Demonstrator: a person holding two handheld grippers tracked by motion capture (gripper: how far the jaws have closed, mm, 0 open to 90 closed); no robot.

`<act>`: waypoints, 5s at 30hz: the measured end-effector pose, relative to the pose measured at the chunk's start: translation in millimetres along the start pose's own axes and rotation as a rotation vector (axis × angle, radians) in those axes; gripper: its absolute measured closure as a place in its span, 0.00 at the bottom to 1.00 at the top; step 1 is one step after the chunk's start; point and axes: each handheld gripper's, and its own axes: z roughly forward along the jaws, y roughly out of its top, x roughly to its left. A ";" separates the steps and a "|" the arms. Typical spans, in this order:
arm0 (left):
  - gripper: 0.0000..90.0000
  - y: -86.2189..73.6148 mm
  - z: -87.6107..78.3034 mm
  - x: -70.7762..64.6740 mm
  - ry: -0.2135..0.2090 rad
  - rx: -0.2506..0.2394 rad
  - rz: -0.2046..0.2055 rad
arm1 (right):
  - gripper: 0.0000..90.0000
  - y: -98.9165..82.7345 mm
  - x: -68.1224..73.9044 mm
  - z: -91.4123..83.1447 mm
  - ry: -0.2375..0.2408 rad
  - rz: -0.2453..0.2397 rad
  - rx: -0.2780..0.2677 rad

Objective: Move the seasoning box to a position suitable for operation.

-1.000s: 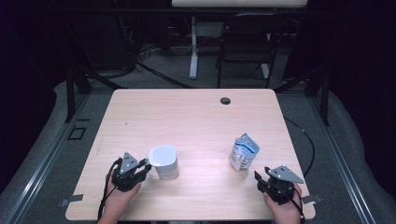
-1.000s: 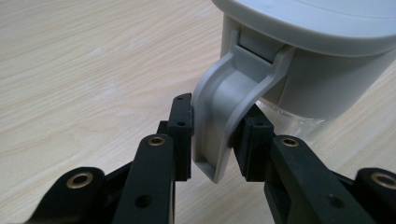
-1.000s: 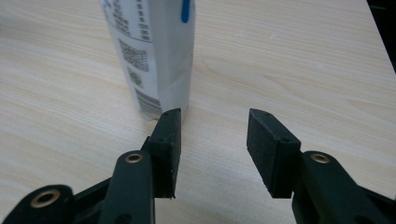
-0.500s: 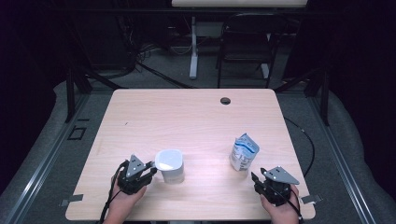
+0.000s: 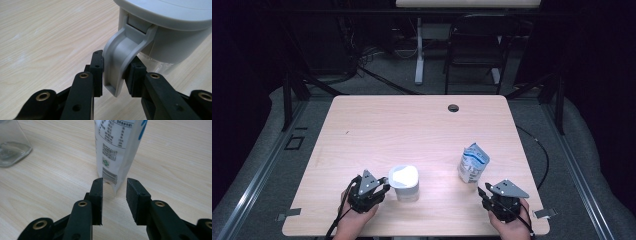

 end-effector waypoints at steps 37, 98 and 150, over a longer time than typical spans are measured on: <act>0.68 -4.9 -15.4 -9.5 -0.090 -0.035 -0.035 | 0.79 4.1 12.4 1.6 0.042 -0.050 -0.003; 0.81 51.0 -32.3 24.7 -0.111 -0.074 -0.117 | 0.85 72.3 54.3 41.6 0.236 -0.104 -0.034; 1.00 52.7 -29.1 -13.2 -0.172 -0.064 0.002 | 1.00 69.0 85.5 24.0 0.312 -0.169 -0.063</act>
